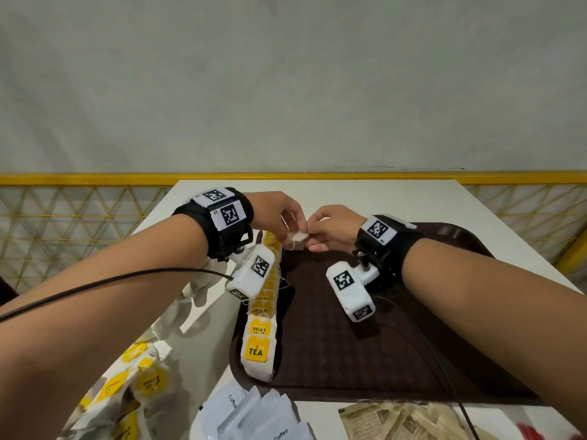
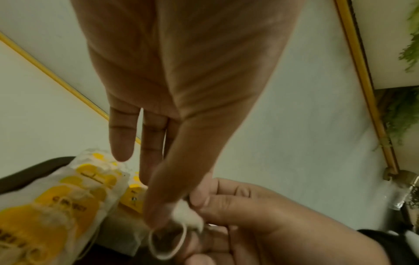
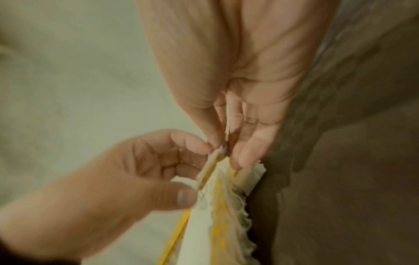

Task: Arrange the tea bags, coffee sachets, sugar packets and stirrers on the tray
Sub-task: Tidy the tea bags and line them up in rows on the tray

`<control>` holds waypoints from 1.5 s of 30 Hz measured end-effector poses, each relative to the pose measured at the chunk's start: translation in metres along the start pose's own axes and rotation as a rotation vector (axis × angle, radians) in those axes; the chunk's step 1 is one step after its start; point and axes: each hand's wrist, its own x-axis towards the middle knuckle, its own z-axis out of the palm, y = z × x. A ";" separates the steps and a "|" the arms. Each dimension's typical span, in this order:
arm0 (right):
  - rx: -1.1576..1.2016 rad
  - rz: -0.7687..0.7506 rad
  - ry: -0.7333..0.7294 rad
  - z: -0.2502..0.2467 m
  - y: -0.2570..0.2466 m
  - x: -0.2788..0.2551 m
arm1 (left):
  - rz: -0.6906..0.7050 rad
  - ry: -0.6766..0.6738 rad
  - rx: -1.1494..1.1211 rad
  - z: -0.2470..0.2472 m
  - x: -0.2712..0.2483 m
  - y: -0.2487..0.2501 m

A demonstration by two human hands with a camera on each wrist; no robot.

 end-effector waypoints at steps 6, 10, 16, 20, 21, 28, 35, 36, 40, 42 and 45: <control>0.049 0.127 -0.062 -0.003 0.000 -0.011 | 0.063 0.139 0.037 0.004 0.000 0.001; 0.012 0.183 -0.066 0.001 0.002 -0.010 | 0.019 0.170 0.020 0.004 0.006 -0.003; -0.114 0.236 0.090 -0.003 0.003 0.000 | -0.122 0.068 0.055 0.005 0.026 -0.012; -0.152 0.154 0.099 -0.007 0.006 0.001 | -0.144 0.105 0.109 0.008 0.036 -0.012; -0.140 0.117 0.102 -0.008 0.007 0.002 | -0.145 0.120 0.116 0.008 0.037 -0.012; -0.196 -0.063 0.080 0.000 0.010 0.005 | -0.121 0.084 0.084 0.003 0.037 -0.014; -0.335 -0.106 0.114 0.010 0.010 0.006 | -0.139 0.104 0.032 0.001 0.029 -0.014; -0.338 -0.103 0.123 0.010 0.011 0.006 | -0.151 0.115 0.039 0.004 0.030 -0.014; -0.372 -0.089 0.168 0.011 0.014 0.009 | -0.164 0.182 0.003 0.013 0.032 -0.017; -0.419 -0.098 0.175 0.011 0.014 0.009 | -0.160 0.251 -0.035 0.011 0.030 -0.017; -0.458 -0.122 0.144 0.011 0.015 0.005 | -0.178 0.385 -0.099 0.004 0.026 -0.020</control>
